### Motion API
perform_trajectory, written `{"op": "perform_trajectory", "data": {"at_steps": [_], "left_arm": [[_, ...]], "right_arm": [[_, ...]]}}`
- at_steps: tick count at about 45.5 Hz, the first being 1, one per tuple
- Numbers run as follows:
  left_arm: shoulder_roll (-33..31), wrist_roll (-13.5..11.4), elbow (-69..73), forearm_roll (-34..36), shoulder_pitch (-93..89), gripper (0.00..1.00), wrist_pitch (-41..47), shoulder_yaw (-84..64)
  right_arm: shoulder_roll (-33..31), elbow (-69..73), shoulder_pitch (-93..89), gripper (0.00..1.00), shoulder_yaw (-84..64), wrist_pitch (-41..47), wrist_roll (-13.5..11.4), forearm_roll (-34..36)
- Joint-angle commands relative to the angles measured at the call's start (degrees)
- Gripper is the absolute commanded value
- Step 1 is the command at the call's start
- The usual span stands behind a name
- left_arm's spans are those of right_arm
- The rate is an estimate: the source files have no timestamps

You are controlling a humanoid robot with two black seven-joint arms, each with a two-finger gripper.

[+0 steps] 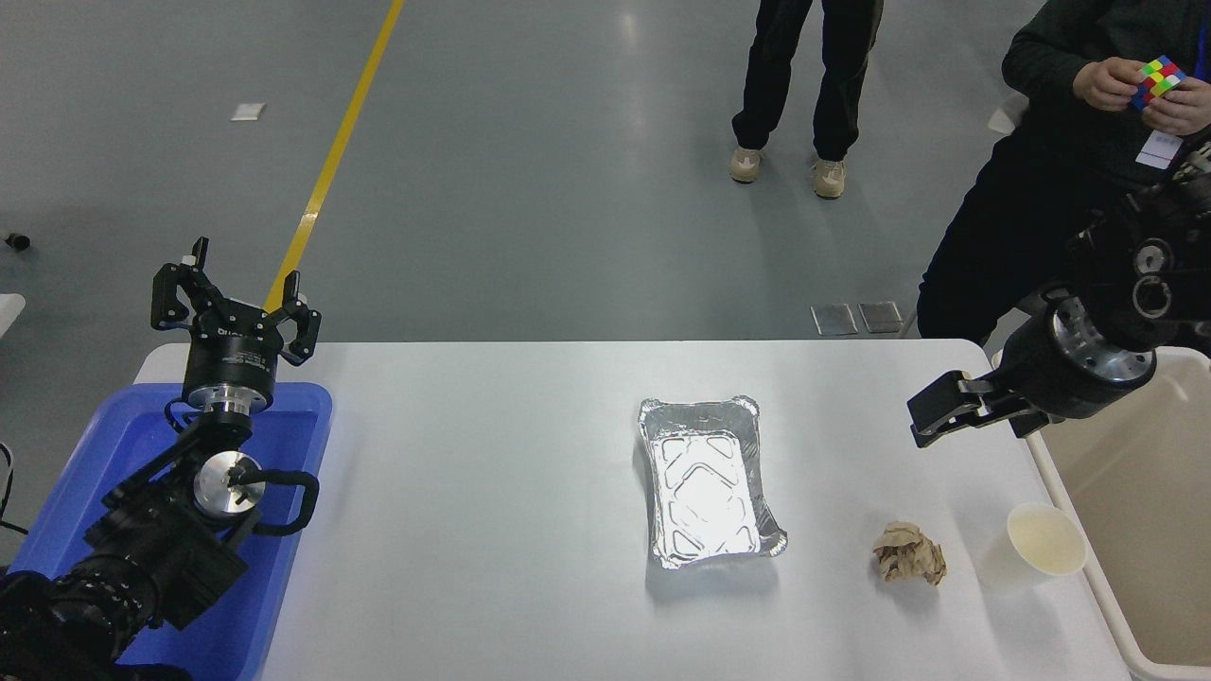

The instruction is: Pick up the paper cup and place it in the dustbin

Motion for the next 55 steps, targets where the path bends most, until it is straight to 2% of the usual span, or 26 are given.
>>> {"op": "perform_trajectory", "data": {"at_steps": [1,10,18,32,55], "left_arm": [[0.00,0.00,0.00,0.00,0.00,0.99,0.00,0.00],[0.00,0.00,0.00,0.00,0.00,0.99,0.00,0.00],[0.00,0.00,0.00,0.00,0.00,0.99,0.00,0.00],[0.00,0.00,0.00,0.00,0.00,0.99,0.00,0.00],[0.00,0.00,0.00,0.00,0.00,0.99,0.00,0.00]], "right_arm": [[-5.50,2.81,5.90,1.00,-0.80,7.19,0.03,-1.55],[-7.43,2.81,8.98,1.00,-0.71,10.81,0.03,-4.71],[-7.78,0.36,7.76,1.00,-0.44,10.02,-0.05,-14.03],[-10.33,-8.61,-6.30,1.00,0.17,0.44,-0.14,-24.49],[-11.39,-19.24,-30.56,1.00,9.57,-9.85,-0.05,-25.02]]}}
